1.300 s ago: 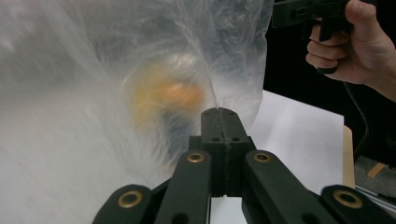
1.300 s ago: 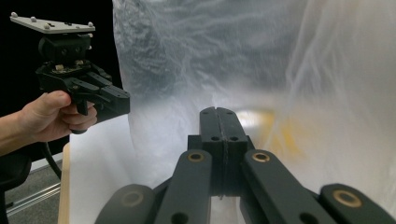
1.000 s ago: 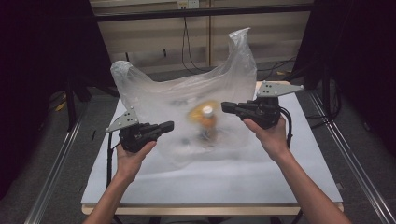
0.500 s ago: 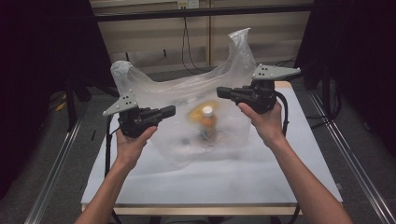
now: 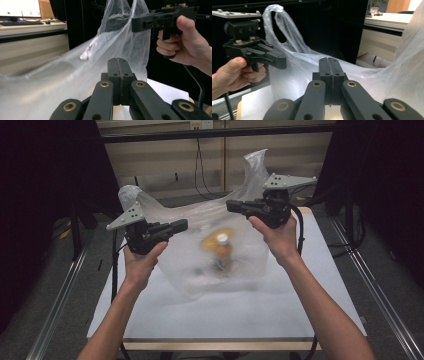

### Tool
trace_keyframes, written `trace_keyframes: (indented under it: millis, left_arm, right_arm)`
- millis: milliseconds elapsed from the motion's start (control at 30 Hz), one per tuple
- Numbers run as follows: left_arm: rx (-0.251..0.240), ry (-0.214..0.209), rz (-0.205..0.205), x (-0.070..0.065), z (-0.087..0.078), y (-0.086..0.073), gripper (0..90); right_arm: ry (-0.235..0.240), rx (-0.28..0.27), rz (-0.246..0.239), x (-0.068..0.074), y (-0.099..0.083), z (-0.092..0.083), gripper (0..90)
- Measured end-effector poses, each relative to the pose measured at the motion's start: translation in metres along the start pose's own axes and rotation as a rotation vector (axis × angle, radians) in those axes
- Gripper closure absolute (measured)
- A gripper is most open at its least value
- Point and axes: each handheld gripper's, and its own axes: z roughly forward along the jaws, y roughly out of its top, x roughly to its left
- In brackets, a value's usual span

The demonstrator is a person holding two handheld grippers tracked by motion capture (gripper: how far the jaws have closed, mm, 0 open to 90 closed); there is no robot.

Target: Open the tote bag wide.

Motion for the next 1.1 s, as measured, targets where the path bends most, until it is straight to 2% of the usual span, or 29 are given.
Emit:
trace_keyframes:
  millis: [133, 167, 233, 367, 400, 533, 600, 767, 833, 1033, 1100]
  left_arm:
    - [-0.012, 0.008, -0.007, 0.004, 0.001, 0.008, 90.0]
    - [-0.016, 0.003, -0.023, 0.006, 0.002, 0.012, 90.0]
    - [-0.015, 0.013, -0.028, 0.007, 0.003, 0.015, 90.0]
    - [-0.012, 0.027, -0.021, 0.013, 0.008, 0.024, 90.0]
    - [-0.022, 0.029, -0.034, 0.014, 0.01, 0.027, 90.0]
    - [-0.029, 0.025, -0.035, 0.018, 0.011, 0.032, 90.0]
    - [-0.021, 0.046, -0.025, 0.018, 0.012, 0.037, 90.0]
    - [-0.015, 0.057, -0.036, 0.023, 0.019, 0.045, 90.0]
    - [-0.001, 0.052, -0.049, 0.027, 0.023, 0.046, 90.0]
    - [0.039, 0.067, -0.049, 0.031, 0.029, 0.046, 90.0]
    - [0.047, 0.076, -0.058, 0.034, 0.031, 0.043, 90.0]
  right_arm:
    - [-0.012, 0.001, 0.006, -0.001, 0.005, 0.004, 90.0]
    - [-0.024, 0.002, 0.005, -0.003, 0.009, 0.006, 90.0]
    - [-0.026, 0.001, 0.004, -0.003, 0.011, 0.006, 90.0]
    - [-0.051, 0.007, 0.012, -0.005, 0.017, 0.01, 90.0]
    - [-0.053, 0.009, 0.013, -0.005, 0.018, 0.011, 90.0]
    - [-0.07, 0.016, 0.01, -0.005, 0.021, 0.014, 90.0]
    - [-0.076, 0.021, 0.01, -0.006, 0.024, 0.016, 90.0]
    - [-0.104, 0.027, 0.011, -0.006, 0.032, 0.021, 90.0]
    - [-0.11, 0.046, 0.005, -0.005, 0.034, 0.025, 90.0]
    - [-0.129, 0.062, -0.002, -0.006, 0.035, 0.03, 90.0]
    - [-0.154, 0.08, 0.008, -0.01, 0.034, 0.034, 90.0]
